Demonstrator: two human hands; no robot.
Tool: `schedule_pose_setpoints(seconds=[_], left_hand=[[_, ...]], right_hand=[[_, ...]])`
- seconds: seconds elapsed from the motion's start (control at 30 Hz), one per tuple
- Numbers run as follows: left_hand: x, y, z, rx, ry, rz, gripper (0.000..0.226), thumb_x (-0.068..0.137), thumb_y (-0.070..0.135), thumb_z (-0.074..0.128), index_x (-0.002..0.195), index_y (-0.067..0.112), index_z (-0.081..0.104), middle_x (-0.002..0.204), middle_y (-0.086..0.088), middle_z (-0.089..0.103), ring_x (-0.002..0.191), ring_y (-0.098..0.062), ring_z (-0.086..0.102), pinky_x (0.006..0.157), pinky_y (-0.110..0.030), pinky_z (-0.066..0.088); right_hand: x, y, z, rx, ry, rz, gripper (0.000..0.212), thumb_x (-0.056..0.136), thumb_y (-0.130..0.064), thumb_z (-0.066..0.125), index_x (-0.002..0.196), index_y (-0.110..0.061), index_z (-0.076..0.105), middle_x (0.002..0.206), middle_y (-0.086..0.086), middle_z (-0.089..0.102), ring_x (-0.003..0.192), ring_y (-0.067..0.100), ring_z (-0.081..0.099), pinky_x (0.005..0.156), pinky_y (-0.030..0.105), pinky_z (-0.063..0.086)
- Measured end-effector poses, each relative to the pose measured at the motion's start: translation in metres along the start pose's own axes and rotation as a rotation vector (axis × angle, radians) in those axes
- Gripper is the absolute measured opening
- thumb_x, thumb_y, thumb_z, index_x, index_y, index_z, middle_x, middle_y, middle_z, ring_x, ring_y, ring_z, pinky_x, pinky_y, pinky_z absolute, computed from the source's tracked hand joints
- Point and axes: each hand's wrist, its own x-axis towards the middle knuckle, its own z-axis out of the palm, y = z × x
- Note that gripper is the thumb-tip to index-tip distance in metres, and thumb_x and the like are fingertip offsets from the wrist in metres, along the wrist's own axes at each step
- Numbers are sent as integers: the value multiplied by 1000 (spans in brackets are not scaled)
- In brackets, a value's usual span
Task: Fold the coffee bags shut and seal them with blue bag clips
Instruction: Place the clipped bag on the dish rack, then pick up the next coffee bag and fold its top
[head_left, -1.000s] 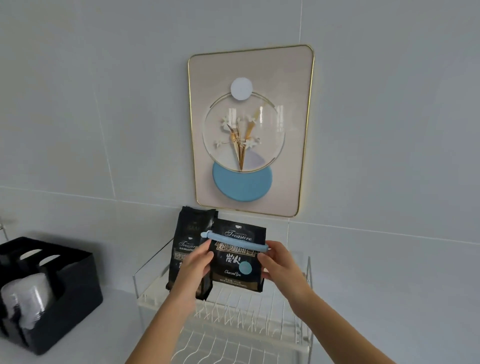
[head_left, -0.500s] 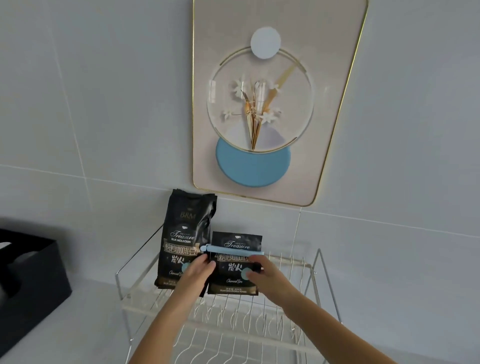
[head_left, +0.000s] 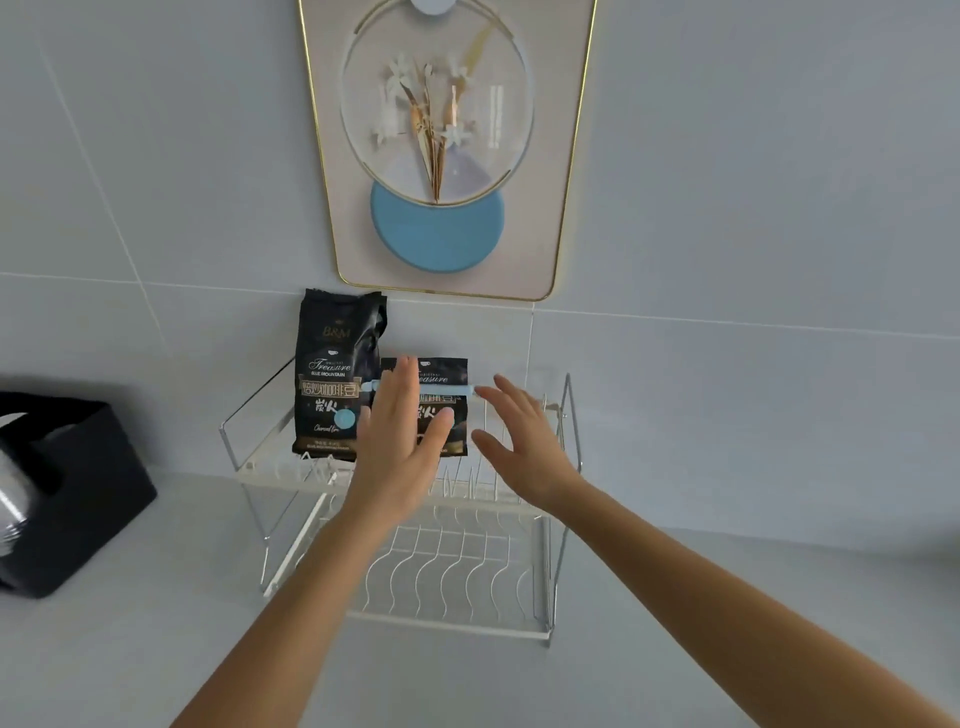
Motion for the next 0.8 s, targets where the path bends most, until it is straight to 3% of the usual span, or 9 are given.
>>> schedule_pose_setpoints(seconds=[0.17, 0.27, 0.37, 0.47, 0.57, 0.8], left_hand=[[-54, 22, 64, 68, -155, 22, 63, 96, 42, 32, 147, 30, -3, 159, 10, -2, 145, -7, -8, 118, -46, -4], [-78, 41, 101, 76, -184, -33, 61, 97, 41, 29, 147, 29, -3, 159, 9, -3, 141, -1, -12, 118, -44, -7], [-94, 64, 130, 86, -174, 32, 62, 95, 46, 26, 145, 34, -8, 158, 11, -5, 141, 0, -15, 116, -40, -9], [-112, 87, 161, 40, -183, 77, 61, 94, 47, 27, 139, 42, -14, 156, 14, -9, 143, -2, -13, 115, -37, -9], [-134, 104, 197, -30, -208, 82, 60, 93, 45, 26, 141, 39, -9, 155, 17, -11, 143, 0, -10, 116, -35, -8], [-180, 143, 298, -48, -593, -52, 64, 95, 46, 27, 143, 36, -14, 157, 12, -13, 143, -2, -12, 119, -40, -6]], right_hand=[[-59, 28, -16, 33, -12, -34, 51, 94, -21, 52, 142, -22, 33, 157, 2, 18, 145, 20, 9, 112, 32, 16], [-90, 47, -26, 40, -10, -83, 56, 89, -5, 50, 139, -25, 35, 155, -1, 23, 143, 18, 14, 108, 31, 24], [-117, 77, -47, 46, 60, -49, 54, 90, -10, 51, 139, -26, 35, 155, -3, 25, 142, 15, 17, 110, 30, 25], [-151, 117, -65, 3, 95, 108, 50, 94, -24, 51, 140, -26, 33, 155, -3, 24, 143, 17, 16, 114, 38, 26], [-192, 159, -80, -76, 28, 342, 52, 95, -33, 48, 142, -26, 28, 158, -1, 16, 145, 21, 10, 116, 47, 23], [-282, 245, -134, -120, -94, 742, 56, 94, -41, 45, 144, -25, 25, 158, 4, 12, 145, 25, 7, 115, 52, 21]])
